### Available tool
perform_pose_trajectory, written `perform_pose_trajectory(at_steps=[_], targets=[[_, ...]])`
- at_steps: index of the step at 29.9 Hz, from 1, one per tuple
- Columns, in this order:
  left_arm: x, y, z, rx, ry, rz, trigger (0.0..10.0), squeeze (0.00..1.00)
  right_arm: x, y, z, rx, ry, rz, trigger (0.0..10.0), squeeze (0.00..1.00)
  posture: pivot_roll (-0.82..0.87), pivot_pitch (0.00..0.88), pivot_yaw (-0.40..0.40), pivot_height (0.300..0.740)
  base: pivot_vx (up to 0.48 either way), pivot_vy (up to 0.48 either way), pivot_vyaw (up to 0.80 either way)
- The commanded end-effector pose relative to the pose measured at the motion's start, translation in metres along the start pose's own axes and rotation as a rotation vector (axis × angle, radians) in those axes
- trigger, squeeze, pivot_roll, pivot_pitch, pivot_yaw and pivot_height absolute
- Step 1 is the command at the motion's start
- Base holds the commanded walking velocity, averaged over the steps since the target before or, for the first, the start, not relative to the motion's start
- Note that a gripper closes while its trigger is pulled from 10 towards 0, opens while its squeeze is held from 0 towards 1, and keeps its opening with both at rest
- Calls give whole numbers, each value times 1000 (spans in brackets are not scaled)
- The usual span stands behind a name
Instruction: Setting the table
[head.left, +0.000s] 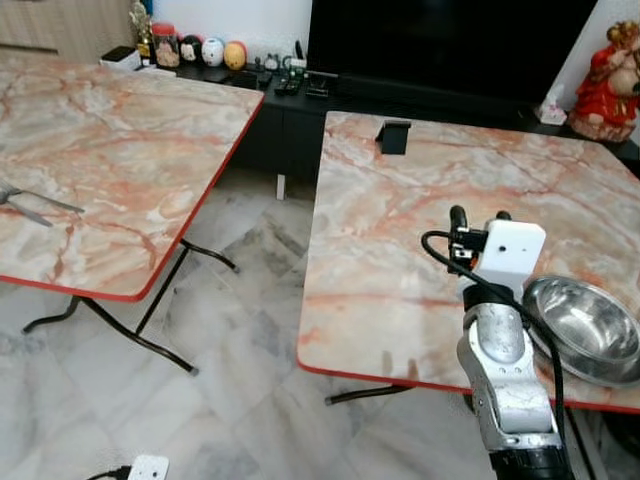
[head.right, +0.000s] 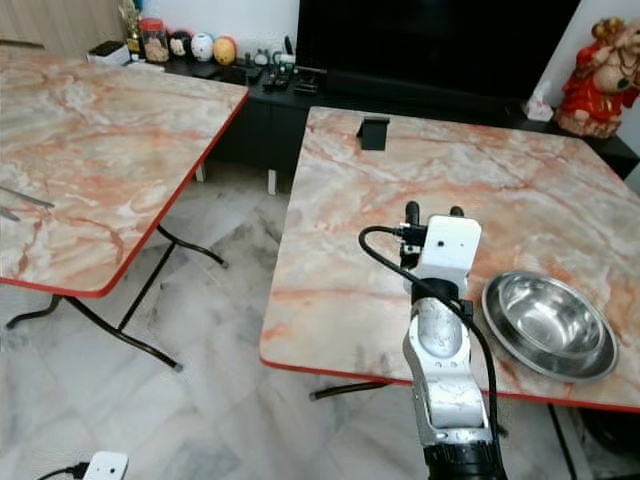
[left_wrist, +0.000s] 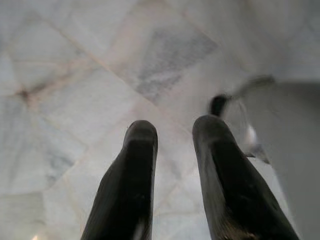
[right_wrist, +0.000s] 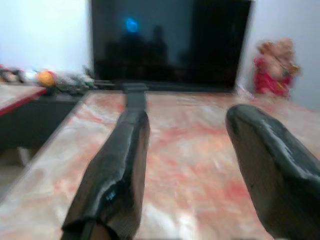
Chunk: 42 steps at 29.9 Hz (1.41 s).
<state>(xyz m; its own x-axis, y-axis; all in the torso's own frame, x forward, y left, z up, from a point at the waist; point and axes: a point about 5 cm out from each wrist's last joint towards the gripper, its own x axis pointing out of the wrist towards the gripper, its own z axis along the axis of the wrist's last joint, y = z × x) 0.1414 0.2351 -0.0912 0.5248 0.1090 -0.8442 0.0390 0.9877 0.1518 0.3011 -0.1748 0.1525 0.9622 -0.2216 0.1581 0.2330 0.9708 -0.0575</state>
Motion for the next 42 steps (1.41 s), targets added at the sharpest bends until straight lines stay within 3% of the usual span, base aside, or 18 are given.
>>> perform_pose_trajectory(at_steps=[1,7,21,36,42], targets=[[-1,6,-1,-6,7,14,10000,0,2,4,8,15,-29,11,10000,0,132,0,-105,707,0,480,0],[-1,6,-2,-6,8,14,10000,0,2,10,10,29,-36,25,10000,0,136,0,-107,707,0,475,0],[0,9,5,-23,-4,33,10000,0,5,11,12,19,-32,29,10000,0,126,0,-97,707,0,62,0],[1,10,8,-30,-6,30,10000,0,8,23,16,-8,-45,85,10000,0,119,0,-91,707,0,56,0],[1,10,8,-30,-6,28,10000,0,8,22,16,-14,-42,83,10000,0,116,0,-92,707,0,339,0]])
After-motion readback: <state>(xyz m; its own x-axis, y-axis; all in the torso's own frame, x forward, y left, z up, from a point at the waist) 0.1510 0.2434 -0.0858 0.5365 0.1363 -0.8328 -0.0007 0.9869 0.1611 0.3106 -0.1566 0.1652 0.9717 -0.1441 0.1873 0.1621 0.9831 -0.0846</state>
